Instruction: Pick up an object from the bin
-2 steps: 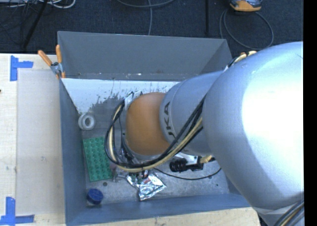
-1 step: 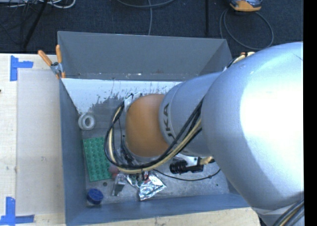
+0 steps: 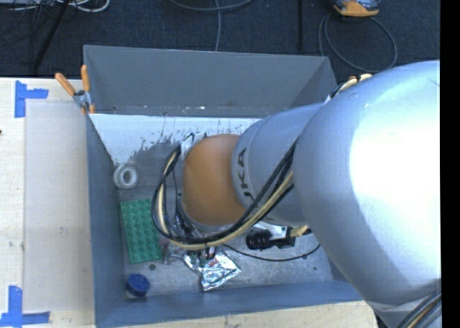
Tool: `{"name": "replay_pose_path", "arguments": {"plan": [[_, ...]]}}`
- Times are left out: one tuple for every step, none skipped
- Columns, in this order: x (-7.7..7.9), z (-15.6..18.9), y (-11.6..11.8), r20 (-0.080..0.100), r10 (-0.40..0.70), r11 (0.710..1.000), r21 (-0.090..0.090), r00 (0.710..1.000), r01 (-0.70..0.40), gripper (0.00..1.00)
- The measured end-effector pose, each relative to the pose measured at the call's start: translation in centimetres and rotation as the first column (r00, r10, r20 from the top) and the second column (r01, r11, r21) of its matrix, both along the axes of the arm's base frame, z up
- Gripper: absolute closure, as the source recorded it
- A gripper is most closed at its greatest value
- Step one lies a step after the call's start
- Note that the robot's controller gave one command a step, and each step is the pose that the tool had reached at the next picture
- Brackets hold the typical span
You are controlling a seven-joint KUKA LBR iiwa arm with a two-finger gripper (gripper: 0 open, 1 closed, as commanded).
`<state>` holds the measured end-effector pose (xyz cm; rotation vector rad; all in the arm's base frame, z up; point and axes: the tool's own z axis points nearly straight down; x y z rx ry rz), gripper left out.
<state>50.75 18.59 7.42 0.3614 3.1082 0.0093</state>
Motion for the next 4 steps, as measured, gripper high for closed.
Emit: {"name": "replay_pose_path", "arguments": {"plan": [[-0.33, -0.28, 0.0, -0.011, 0.001, 1.0, -0.002, 1.0, -0.001, 0.0], [-0.01, 0.0, 0.0, 0.0, -0.001, 1.0, 0.0, 1.0, 0.001, 1.0], [-0.32, -0.28, -0.01, -0.011, 0.0, 1.0, -0.003, 1.0, 0.0, 0.0], [-0.01, -0.01, 0.0, 0.0, -0.002, 1.0, 0.0, 1.0, 0.002, 1.0]]}}
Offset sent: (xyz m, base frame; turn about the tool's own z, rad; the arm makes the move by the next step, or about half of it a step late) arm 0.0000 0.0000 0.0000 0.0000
